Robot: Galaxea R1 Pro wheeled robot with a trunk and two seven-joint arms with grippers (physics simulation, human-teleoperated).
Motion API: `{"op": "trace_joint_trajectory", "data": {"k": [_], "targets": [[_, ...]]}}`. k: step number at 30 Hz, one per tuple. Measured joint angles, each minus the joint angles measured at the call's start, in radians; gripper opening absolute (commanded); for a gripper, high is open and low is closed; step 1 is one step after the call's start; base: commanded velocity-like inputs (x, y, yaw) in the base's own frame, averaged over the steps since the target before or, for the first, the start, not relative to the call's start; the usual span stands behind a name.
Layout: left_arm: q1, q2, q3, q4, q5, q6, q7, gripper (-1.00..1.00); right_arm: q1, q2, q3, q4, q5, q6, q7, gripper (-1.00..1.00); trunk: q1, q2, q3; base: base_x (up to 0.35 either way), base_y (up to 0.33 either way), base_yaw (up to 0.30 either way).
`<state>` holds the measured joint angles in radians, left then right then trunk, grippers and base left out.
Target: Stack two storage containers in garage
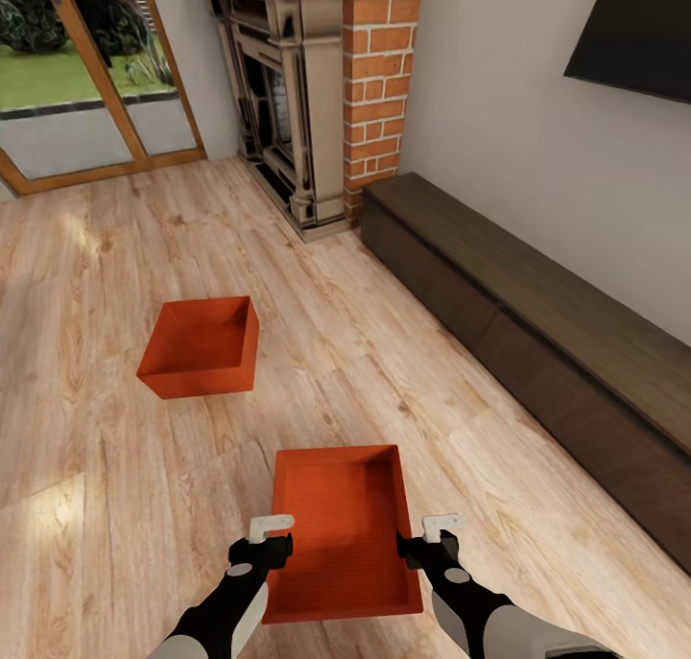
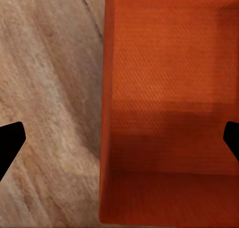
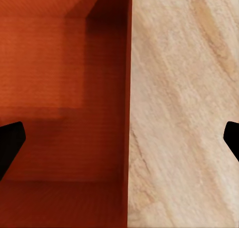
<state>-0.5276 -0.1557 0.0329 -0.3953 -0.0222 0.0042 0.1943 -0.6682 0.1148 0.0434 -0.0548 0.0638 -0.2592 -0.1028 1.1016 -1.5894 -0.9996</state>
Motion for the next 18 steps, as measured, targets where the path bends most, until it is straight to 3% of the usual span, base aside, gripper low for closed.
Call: {"op": "trace_joint_trajectory", "data": {"k": [8,18], "targets": [[0.000,0.000,0.001,-0.001,0.000,0.000,0.001,1.00,0.000,0.000,0.000,0.000,0.000,0.000,0.000,1.00,0.031,-0.056,-0.025,0.000,0.000,0.000],[0.000,0.001,-0.001,-0.002,0.001,-0.001,0.073,1.00,0.000,0.000,0.000,0.000,0.000,0.001,0.000,1.00,0.069,-0.126,-0.056,0.000,0.000,0.000]]}}
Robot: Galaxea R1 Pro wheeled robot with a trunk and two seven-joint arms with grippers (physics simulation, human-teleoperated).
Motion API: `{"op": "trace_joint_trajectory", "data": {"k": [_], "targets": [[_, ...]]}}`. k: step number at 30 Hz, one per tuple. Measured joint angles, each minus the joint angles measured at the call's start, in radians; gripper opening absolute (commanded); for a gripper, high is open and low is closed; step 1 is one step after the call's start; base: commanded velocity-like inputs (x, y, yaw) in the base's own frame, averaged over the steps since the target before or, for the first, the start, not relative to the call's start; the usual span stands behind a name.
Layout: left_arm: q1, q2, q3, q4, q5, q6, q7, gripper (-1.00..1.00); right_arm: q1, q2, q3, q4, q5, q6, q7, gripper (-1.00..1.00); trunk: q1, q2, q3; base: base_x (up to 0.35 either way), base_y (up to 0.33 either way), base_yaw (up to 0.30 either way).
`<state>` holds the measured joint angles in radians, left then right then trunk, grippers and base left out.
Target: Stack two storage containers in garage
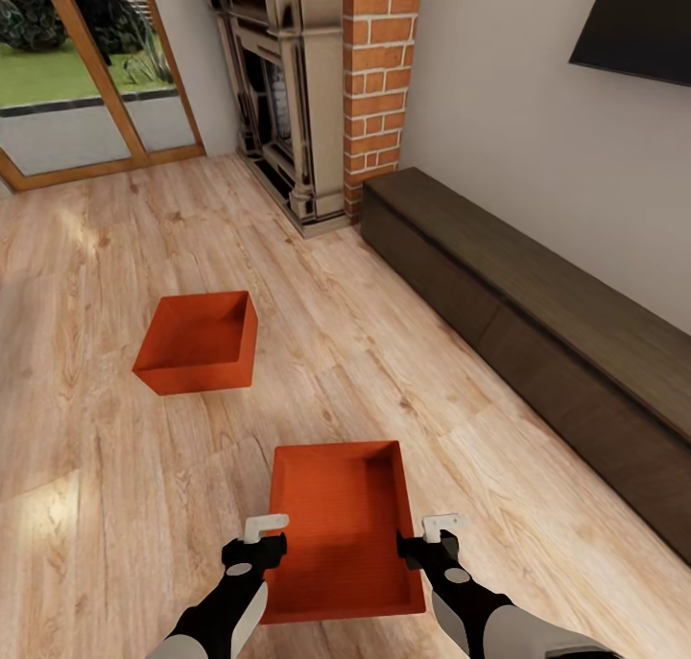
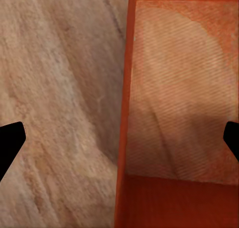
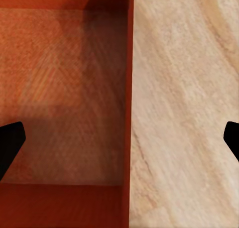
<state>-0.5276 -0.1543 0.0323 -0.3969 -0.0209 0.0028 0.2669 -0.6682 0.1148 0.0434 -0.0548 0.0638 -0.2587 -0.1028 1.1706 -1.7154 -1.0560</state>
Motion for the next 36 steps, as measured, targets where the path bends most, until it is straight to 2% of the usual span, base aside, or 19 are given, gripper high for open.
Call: {"op": "trace_joint_trajectory", "data": {"k": [36], "targets": [[0.000,0.000,-0.002,0.001,-0.001,0.005,0.000,1.00,0.000,0.000,0.000,0.000,0.000,-0.001,0.000,1.00,0.138,-0.252,-0.113,0.000,0.000,0.000]]}}
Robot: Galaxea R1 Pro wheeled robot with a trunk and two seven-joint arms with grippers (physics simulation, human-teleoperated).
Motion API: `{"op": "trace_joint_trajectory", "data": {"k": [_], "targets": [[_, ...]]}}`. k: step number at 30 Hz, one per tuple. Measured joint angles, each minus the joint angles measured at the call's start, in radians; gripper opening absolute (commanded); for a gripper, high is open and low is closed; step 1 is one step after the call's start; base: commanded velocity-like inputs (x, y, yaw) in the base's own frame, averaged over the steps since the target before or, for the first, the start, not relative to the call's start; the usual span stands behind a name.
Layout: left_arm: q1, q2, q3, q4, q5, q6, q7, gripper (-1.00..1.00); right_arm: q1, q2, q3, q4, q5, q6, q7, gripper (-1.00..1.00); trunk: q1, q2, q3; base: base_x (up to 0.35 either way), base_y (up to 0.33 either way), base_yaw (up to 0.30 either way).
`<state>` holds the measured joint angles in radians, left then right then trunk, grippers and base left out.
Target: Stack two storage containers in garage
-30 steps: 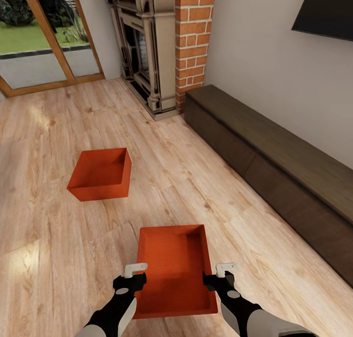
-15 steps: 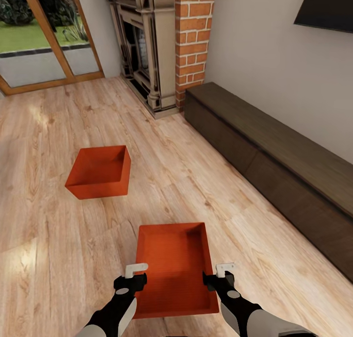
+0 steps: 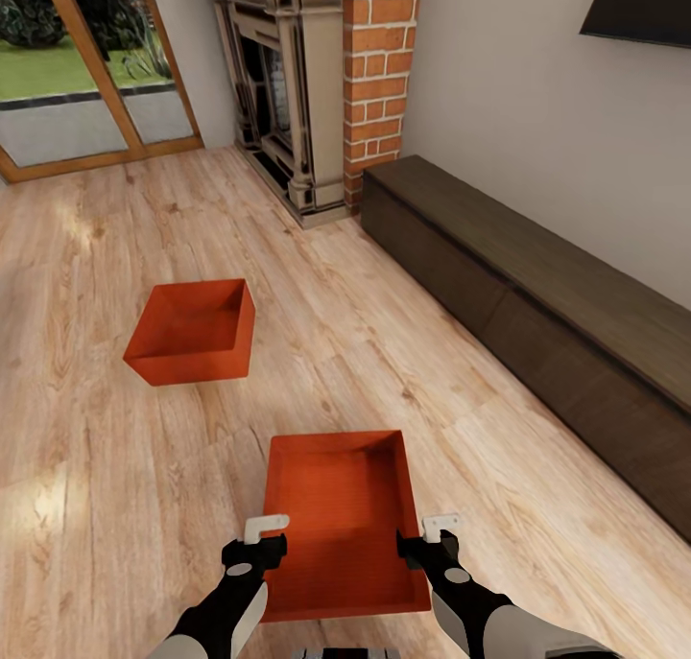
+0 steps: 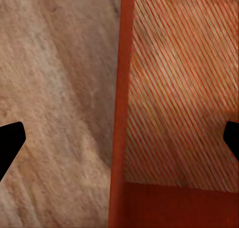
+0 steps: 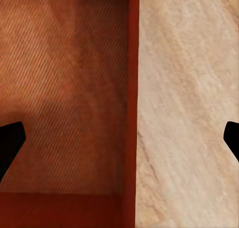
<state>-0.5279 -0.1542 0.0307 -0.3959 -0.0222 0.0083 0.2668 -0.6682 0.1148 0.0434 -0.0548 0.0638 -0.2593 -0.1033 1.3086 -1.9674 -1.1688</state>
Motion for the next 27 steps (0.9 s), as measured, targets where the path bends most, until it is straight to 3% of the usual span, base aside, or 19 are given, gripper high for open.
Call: {"op": "trace_joint_trajectory", "data": {"k": [14,27], "targets": [[0.000,0.001,0.000,0.000,0.000,0.002,0.003,1.00,0.000,0.000,0.000,0.000,-0.001,0.000,0.000,1.00,0.054,-0.098,-0.044,0.000,0.000,0.000],[0.000,0.002,0.001,-0.002,0.000,0.000,0.003,1.00,0.000,0.000,0.000,0.000,0.000,0.000,0.000,1.00,0.054,-0.098,-0.044,0.000,0.000,0.000]]}}
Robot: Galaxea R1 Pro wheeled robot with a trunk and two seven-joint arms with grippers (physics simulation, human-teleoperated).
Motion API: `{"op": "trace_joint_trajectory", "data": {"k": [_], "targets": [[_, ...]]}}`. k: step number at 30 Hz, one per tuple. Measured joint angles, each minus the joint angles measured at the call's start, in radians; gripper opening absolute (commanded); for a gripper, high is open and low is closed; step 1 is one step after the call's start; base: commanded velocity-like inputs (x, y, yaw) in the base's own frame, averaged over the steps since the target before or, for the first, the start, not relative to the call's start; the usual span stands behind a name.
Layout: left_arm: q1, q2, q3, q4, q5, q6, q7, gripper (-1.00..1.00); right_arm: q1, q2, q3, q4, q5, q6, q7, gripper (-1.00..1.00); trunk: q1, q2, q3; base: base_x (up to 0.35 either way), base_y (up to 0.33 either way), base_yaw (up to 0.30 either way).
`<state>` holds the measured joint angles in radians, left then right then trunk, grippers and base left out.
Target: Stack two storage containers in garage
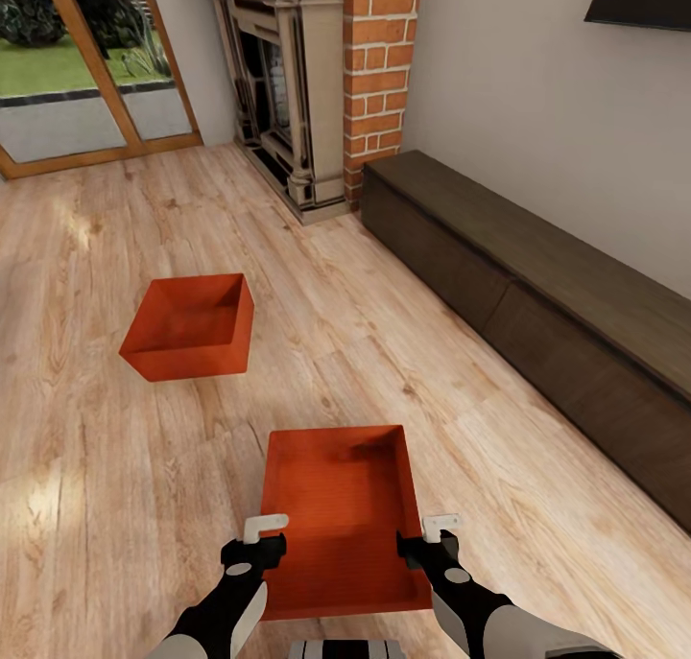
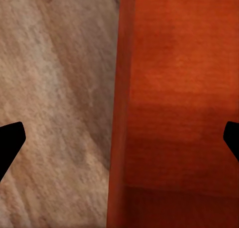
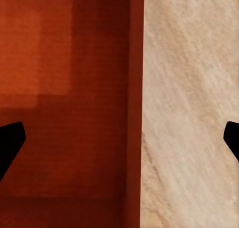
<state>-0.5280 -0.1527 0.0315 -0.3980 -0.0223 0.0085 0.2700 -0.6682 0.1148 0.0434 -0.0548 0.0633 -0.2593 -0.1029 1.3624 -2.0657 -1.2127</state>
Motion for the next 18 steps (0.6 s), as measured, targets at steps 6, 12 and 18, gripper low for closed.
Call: {"op": "trace_joint_trajectory", "data": {"k": [6,12,18], "targets": [[0.000,0.000,0.000,0.000,0.000,0.000,0.000,1.00,0.000,0.000,0.000,0.000,0.000,0.000,-0.001,1.00,0.000,0.000,0.000,0.000,0.000,0.000],[0.000,-0.001,0.000,0.000,0.000,0.000,0.000,1.00,0.000,0.000,0.000,0.000,-0.001,0.000,-0.008,1.00,0.000,0.000,0.000,0.000,0.000,0.000],[0.000,0.000,-0.001,0.000,0.000,0.000,0.000,1.00,0.000,0.001,0.000,0.000,-0.001,0.000,-0.014,1.00,0.000,0.000,0.000,0.000,0.000,0.001]]}}
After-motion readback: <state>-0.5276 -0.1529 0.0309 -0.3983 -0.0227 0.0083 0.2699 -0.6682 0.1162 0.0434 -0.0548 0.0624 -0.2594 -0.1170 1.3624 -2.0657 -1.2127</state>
